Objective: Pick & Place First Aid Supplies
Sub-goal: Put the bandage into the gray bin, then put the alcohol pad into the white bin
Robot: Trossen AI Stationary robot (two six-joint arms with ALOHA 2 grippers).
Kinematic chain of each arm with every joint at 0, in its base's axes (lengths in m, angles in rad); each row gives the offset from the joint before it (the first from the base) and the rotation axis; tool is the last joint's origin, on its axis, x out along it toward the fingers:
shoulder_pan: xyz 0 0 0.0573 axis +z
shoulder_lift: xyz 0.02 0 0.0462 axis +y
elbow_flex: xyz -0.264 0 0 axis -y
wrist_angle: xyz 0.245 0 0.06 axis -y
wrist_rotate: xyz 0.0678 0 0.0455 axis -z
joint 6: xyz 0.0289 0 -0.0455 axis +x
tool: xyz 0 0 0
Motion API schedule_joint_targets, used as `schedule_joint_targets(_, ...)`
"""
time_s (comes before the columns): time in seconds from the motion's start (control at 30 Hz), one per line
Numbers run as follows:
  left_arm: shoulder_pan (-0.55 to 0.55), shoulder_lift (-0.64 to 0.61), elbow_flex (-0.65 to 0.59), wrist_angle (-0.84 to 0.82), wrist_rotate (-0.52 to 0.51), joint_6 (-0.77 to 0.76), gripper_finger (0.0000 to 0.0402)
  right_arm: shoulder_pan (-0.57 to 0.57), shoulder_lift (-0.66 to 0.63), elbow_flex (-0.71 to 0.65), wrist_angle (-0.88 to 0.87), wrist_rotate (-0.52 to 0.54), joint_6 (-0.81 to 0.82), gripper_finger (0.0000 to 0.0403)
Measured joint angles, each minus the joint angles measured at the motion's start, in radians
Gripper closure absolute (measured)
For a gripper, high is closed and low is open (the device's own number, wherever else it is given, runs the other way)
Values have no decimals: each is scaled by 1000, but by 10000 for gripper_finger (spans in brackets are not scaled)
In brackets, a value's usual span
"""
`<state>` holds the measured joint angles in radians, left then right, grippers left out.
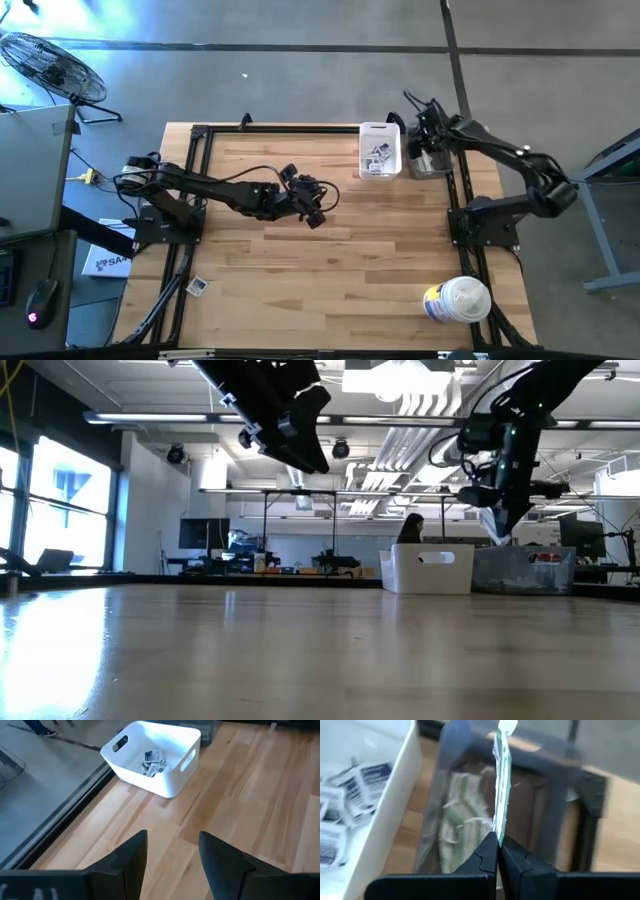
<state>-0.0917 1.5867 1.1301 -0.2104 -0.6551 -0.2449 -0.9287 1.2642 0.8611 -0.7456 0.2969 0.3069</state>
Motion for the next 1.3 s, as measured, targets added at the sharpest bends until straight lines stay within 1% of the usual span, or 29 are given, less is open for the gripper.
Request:
schedule_joint_targets(0.13, 0, 0, 0, 1, 12, 0, 227, 1, 71, 2, -13, -94, 2, 403)
schedule_joint_targets(0.27, 0, 0, 0, 1, 17, 0, 227, -8, 150, 2, -63, -106, 2, 403)
schedule_joint_targets(0.43, 0, 0, 0, 2, 16, 0, 227, -25, 222, 2, -63, -159, -31, 397)
schedule_joint_targets(0.5, 0, 0, 0, 2, 17, 0, 227, -27, 236, 2, -59, -156, -49, 391)
schedule_joint_targets(0.6, 0, 0, 0, 2, 16, -1, 227, -27, 237, 2, -57, -107, -67, 378)
schedule_joint_targets(0.67, 0, 0, 0, 1, 16, -6, 227, -27, 236, 2, -58, -102, -72, 365)
schedule_joint_targets(0.83, 0, 0, 0, -2, 16, -15, 227, -27, 207, 2, -58, -92, -72, 330)
schedule_joint_targets(1.0, 0, 0, 0, -2, 16, -15, 227, -27, 126, 9, -69, -89, -72, 306)
schedule_joint_targets(1.13, 0, 0, 0, -2, 16, -22, 227, -22, 35, 41, -102, -86, -70, 300)
schedule_joint_targets(1.3, 0, 0, 0, -2, 16, -23, 227, 30, -81, 47, -94, -79, -62, 307)
